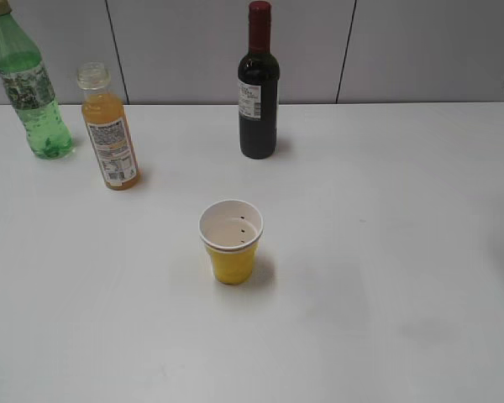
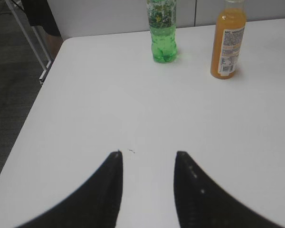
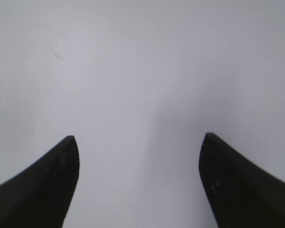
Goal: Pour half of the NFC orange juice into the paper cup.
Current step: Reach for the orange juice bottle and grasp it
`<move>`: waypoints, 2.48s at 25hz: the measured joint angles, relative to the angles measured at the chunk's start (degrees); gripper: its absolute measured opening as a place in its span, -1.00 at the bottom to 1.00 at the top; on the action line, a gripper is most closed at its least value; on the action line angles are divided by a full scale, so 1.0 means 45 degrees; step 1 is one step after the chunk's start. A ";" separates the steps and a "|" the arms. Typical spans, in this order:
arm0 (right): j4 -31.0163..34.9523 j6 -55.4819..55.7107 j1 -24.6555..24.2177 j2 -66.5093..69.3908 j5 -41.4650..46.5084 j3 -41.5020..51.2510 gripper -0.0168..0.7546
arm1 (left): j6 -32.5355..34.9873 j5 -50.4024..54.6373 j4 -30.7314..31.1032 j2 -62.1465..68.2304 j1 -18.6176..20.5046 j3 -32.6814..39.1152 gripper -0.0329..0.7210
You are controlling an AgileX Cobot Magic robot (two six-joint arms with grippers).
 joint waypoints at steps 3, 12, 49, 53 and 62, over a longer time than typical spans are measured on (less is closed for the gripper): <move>0.0000 -0.0057 0.0000 -0.1493 -0.0302 0.2043 0.58 | 0.0011 0.0000 0.0000 0.0000 0.0000 0.0000 -0.16; 0.0014 -0.0212 0.0000 -0.5980 -0.1348 0.6789 0.58 | 0.0011 0.0000 0.0000 0.0000 0.0000 0.0000 -0.16; 0.0261 0.0005 0.0000 -2.0316 -0.2927 1.3615 0.58 | 0.0019 -0.0005 0.0000 0.0000 0.0000 -0.0010 -0.28; 0.0261 0.0005 0.0000 -2.0316 -0.2931 1.3615 0.58 | 0.0019 -0.0005 0.0000 0.0000 0.0000 -0.0010 -0.28; 0.0444 0.0013 0.0000 -2.0316 -0.2962 1.3615 0.58 | 0.0019 -0.0005 0.0000 0.0000 0.0000 -0.0010 -0.28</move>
